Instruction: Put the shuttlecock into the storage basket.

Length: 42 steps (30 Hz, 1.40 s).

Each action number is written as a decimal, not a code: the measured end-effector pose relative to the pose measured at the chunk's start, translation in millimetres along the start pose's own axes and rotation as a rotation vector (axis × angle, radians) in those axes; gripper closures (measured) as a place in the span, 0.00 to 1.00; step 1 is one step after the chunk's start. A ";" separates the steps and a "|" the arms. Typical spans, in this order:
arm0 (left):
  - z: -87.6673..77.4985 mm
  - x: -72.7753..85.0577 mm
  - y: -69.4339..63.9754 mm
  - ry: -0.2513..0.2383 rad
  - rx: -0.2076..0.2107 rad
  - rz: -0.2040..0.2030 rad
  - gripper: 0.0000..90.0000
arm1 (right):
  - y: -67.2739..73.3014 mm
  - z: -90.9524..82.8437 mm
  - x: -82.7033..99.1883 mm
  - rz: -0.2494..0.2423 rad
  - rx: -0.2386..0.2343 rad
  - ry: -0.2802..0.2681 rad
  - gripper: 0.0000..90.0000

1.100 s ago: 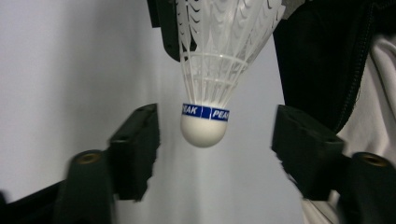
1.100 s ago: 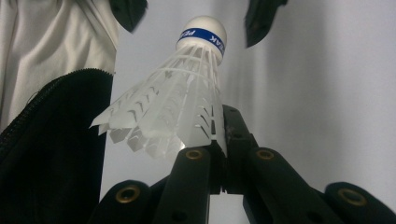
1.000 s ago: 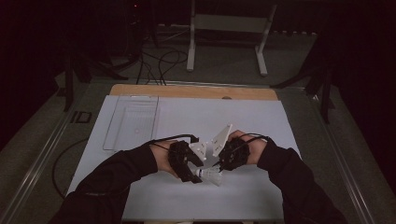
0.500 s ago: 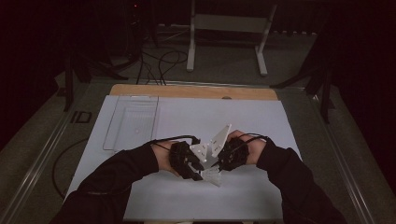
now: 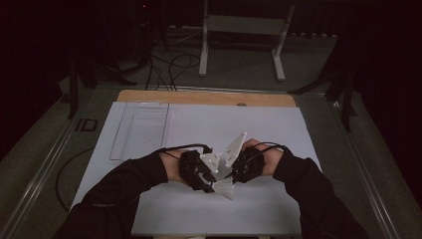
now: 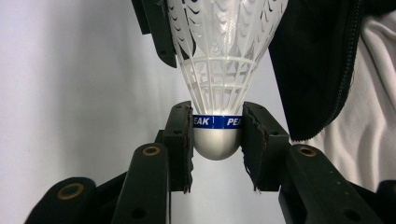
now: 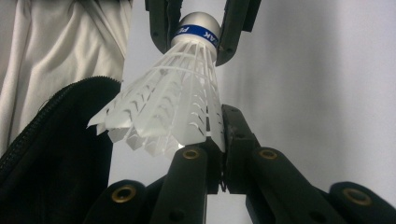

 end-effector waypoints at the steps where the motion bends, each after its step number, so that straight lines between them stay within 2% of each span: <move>1: -0.5 0.2 -0.1 -0.005 0.005 -0.004 0.73 | -0.2 0.4 0.1 0.001 0.000 0.001 0.93; 3: -1.8 1.3 0.7 -0.004 0.001 -0.008 0.73 | 1.6 1.0 -0.5 0.019 -0.025 0.001 0.83; 4: -2.1 2.1 0.1 0.000 0.005 -0.010 0.73 | 3.4 1.5 -0.4 0.053 -0.049 0.010 0.77; 5: -2.2 2.7 0.1 0.005 0.001 -0.009 0.73 | 3.8 3.0 -0.3 0.092 -0.057 0.030 0.72; 6: -2.5 3.1 0.1 0.007 0.001 -0.007 0.73 | 2.8 4.9 2.2 0.119 -0.056 0.065 0.63; 7: -3.2 3.8 -0.2 0.011 -0.004 -0.009 0.73 | 3.2 7.2 3.9 0.139 -0.063 0.089 0.59; 9: -4.4 4.5 -1.6 0.003 0.000 -0.020 0.73 | 2.3 10.7 5.8 0.143 -0.023 0.098 0.44; 10: -5.0 5.5 -2.4 0.005 0.001 -0.023 0.73 | 2.2 11.8 6.5 0.156 -0.019 0.096 0.39; 13: -5.9 9.3 -2.2 0.014 0.000 -0.032 0.73 | -1.3 14.0 9.7 0.185 0.014 0.096 0.33; 16: -6.7 12.9 -3.0 0.017 0.005 -0.043 0.73 | -4.5 14.0 11.2 0.211 0.027 0.082 0.31; 18: -7.5 15.2 -3.4 0.015 0.008 -0.049 0.73 | -6.5 13.1 11.8 0.238 0.037 0.068 0.25; 20: -8.4 17.3 -3.3 0.012 0.006 -0.052 0.73 | -8.0 12.8 13.7 0.259 0.041 0.061 0.15; 22: -9.9 20.2 -2.9 0.016 0.001 -0.054 0.73 | -9.1 12.8 14.4 0.267 0.046 0.052 0.13; 23: -10.6 21.6 -3.0 0.017 0.001 -0.056 0.73 | -13.6 14.2 18.9 0.273 0.085 0.052 0.09; 26: -14.0 25.8 -3.5 0.010 -0.004 -0.066 0.73 | -19.6 14.5 21.4 0.298 0.121 0.015 0.09; 27: -15.0 27.2 -3.9 0.007 -0.004 -0.075 0.73 | -20.6 14.8 24.4 0.308 0.132 0.017 0.09; 31: -19.6 32.6 -5.0 0.005 -0.009 -0.090 0.73 | -26.4 15.3 31.2 0.337 0.153 -0.024 0.09; 36: -25.4 39.9 -6.4 -0.002 -0.016 -0.112 0.73 | -24.0 17.0 42.6 0.366 0.148 -0.027 0.09; 40: -30.3 47.0 -6.2 -0.003 -0.026 -0.124 0.73 | -20.2 20.6 51.7 0.368 0.177 -0.016 0.10; 42: -33.0 49.6 -7.1 -0.009 -0.030 -0.130 0.73 | -20.8 20.0 53.6 0.374 0.209 -0.039 0.10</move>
Point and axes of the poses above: each handheld gripper's, and its own axes: z roughly forward along the jaws, x roughly out of its underside, y roughly to its left, the point moved 10 cm from there along z, roughly forward along the jaws, and after that the axes turned 13 degrees about x, right-handed, at the moved point
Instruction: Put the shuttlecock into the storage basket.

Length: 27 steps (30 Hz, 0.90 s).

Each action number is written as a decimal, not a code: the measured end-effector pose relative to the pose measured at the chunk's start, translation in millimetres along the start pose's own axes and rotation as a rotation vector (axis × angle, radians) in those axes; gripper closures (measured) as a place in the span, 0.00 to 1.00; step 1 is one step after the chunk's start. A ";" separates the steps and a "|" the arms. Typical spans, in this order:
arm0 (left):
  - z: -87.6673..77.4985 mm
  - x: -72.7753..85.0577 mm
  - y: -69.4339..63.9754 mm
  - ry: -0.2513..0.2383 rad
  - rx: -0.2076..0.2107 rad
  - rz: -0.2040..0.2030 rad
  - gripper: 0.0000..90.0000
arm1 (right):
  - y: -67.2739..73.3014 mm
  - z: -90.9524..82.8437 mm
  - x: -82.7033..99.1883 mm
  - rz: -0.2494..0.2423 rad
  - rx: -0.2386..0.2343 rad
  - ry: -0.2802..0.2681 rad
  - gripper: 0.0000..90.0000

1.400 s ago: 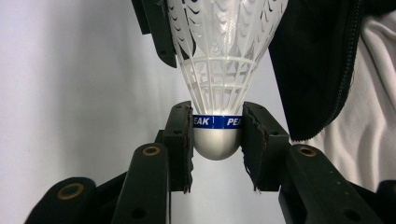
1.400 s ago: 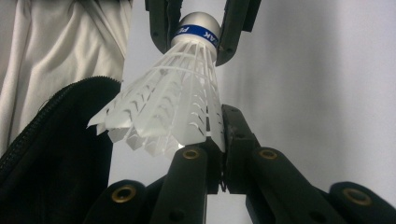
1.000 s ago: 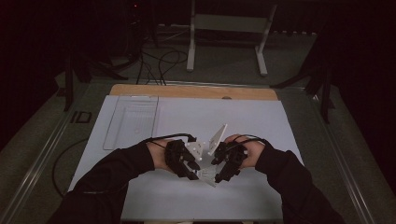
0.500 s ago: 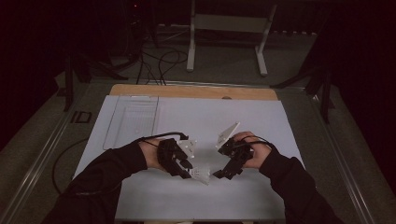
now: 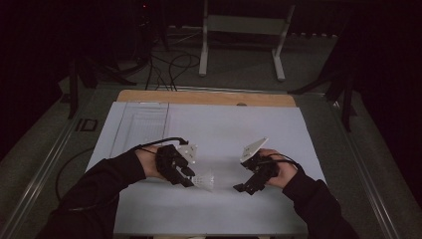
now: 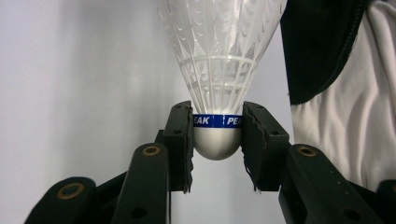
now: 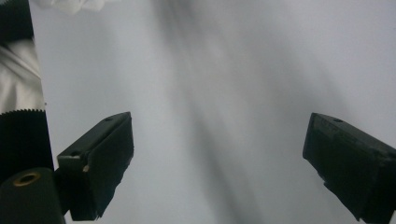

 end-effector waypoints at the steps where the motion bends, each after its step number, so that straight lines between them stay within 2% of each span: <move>1: -1.7 1.5 -0.1 -0.001 -0.002 -0.003 0.73 | -0.1 -1.0 0.9 0.005 0.006 -0.012 0.10; 3: -4.8 3.7 -0.7 -0.012 -0.002 -0.012 0.73 | -1.3 -3.2 2.4 0.018 0.036 -0.039 0.10; 6: -10.6 7.6 -0.6 -0.016 -0.012 -0.022 0.73 | 0.4 -5.5 6.7 0.029 0.049 -0.066 0.12; 15: -26.8 22.7 -1.8 -0.027 -0.031 -0.056 0.73 | 3.3 -6.3 26.1 0.051 0.103 -0.089 0.12; 17: -31.5 26.9 -2.5 -0.027 -0.039 -0.061 0.73 | 4.4 -5.3 31.6 0.073 0.107 -0.091 0.14; 23: -48.7 36.0 -2.4 -0.042 -0.063 -0.093 0.73 | -1.3 -6.5 41.1 0.097 0.139 -0.111 0.15; 27: -58.9 43.6 -1.0 -0.037 -0.074 -0.117 0.73 | -6.2 -9.6 46.6 0.123 0.161 -0.149 0.17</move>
Point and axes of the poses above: each handheld gripper's, and its own axes: z roughly forward along the jaws, x roughly out of its underside, y roughly to its left, the point moved 10 cm from there along z, roughly forward along the jaws, and after that the axes turned 13 degrees about x, right-handed, at the moved point
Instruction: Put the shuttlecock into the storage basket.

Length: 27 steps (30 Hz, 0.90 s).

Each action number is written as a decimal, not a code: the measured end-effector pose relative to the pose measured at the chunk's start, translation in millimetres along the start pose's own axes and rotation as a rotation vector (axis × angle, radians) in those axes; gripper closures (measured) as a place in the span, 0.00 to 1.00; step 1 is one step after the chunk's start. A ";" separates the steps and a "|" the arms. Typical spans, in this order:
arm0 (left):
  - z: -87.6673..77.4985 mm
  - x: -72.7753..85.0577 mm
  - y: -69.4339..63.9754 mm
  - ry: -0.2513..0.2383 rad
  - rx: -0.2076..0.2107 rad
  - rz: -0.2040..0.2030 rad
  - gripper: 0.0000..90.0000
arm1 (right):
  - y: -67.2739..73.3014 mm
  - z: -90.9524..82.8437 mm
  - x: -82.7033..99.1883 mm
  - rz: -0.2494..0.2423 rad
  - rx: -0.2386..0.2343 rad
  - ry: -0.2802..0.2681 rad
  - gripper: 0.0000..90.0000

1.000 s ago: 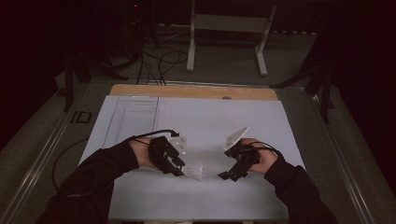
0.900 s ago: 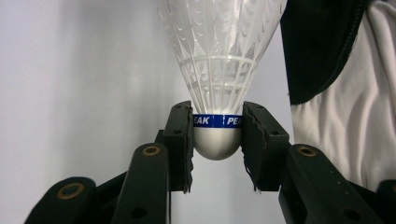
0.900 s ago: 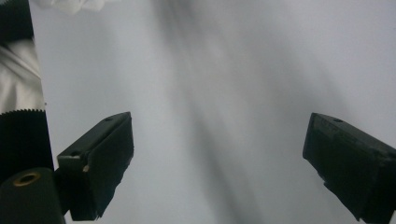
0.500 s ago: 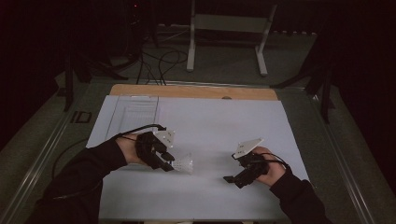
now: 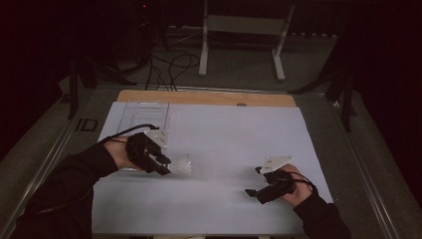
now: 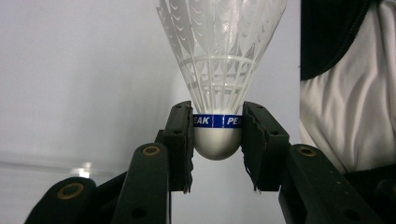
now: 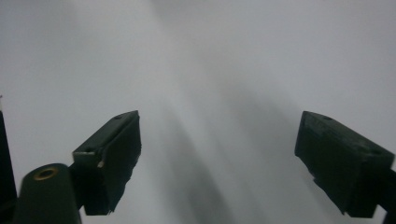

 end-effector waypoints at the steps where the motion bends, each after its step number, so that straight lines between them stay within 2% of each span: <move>1: -2.3 1.2 0.2 -0.006 0.003 -0.012 0.73 | -1.4 -1.0 0.9 0.009 0.007 -0.009 0.17; 4: -9.6 4.4 3.3 -0.018 -0.007 -0.028 0.73 | -4.6 -4.4 2.7 0.029 0.015 -0.042 0.20; 6: -14.9 6.1 4.7 -0.029 -0.011 -0.041 0.73 | -6.6 -6.2 4.1 0.039 0.026 -0.058 0.17; 8: -19.9 8.1 7.3 -0.039 -0.020 -0.053 0.73 | -8.7 -7.4 5.6 0.051 0.035 -0.071 0.20; 13: -30.9 15.3 11.9 -0.046 -0.039 -0.080 0.73 | -9.3 -8.0 13.3 0.067 0.032 -0.065 0.15; 17: -40.6 20.6 12.7 -0.064 -0.049 -0.104 0.73 | -10.3 -8.3 18.6 0.082 0.038 -0.075 0.15; 22: -53.2 29.0 16.7 -0.076 -0.074 -0.139 0.73 | -10.3 -5.4 28.0 0.094 0.034 -0.055 0.15; 27: -64.4 38.4 20.6 -0.098 -0.093 -0.183 0.73 | -11.6 -2.7 35.4 0.095 0.054 -0.064 0.14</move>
Point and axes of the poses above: each handheld gripper's, and its own axes: z roughly forward along the jaws, x roughly out of its underside, y roughly to its left, the point moved 10 cm from there along z, roughly forward along the jaws, and after that the axes turned 13 degrees about x, right-handed, at the moved point
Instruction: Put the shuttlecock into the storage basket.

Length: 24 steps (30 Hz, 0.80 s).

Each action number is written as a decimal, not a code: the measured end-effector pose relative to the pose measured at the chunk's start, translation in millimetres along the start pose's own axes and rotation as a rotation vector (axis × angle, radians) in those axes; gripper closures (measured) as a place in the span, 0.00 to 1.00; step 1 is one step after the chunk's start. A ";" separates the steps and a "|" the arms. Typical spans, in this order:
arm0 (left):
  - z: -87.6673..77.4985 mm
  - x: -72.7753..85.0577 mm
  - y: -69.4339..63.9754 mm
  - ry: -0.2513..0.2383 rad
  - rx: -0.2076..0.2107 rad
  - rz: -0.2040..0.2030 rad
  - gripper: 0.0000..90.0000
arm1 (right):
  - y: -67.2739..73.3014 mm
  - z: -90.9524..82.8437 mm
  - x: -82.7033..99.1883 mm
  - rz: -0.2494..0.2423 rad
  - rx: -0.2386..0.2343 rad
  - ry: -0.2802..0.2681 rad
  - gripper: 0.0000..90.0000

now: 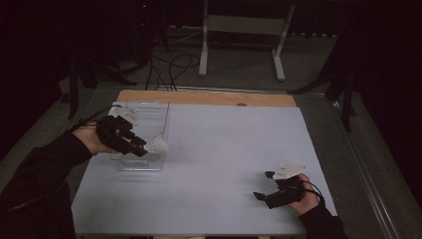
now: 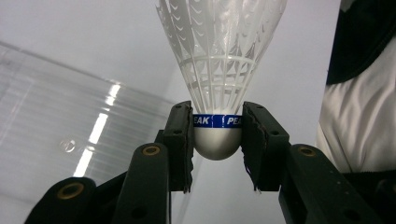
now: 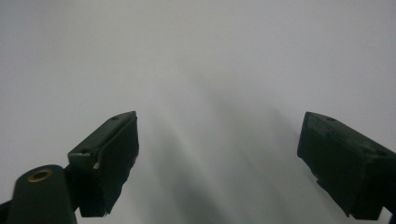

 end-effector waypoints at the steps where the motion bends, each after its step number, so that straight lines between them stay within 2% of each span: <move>1: -1.8 2.1 1.5 0.001 -0.006 -0.017 0.73 | -0.5 0.5 1.5 -0.002 0.006 0.004 0.14; 3: -5.1 5.0 3.4 -0.008 -0.014 -0.033 0.73 | -0.4 1.2 4.0 -0.004 0.004 0.009 0.12; 5: -8.1 8.4 5.9 -0.011 -0.029 -0.047 0.73 | -2.1 1.7 3.9 -0.014 0.033 -0.003 0.12; 7: -10.1 11.0 8.0 -0.014 -0.040 -0.057 0.73 | -2.0 1.8 3.3 -0.015 0.035 -0.009 0.12; 11: -16.0 14.7 10.7 -0.025 -0.056 -0.083 0.73 | 0.0 3.7 4.1 -0.018 0.005 -0.001 0.12; 21: -32.6 23.3 14.1 -0.068 -0.112 -0.155 0.73 | 2.7 4.6 2.8 -0.025 0.001 -0.005 0.12; 24: -35.1 26.3 15.5 -0.072 -0.125 -0.171 0.73 | 3.1 4.6 3.0 -0.025 0.000 -0.003 0.15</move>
Point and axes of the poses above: each handheld gripper's, and its own axes: z roughly forward along the jaws, x roughly out of its underside, y roughly to its left, the point moved 10 cm from there along z, roughly forward along the jaws, and after that the axes turned 13 degrees about x, right-handed, at the moved point
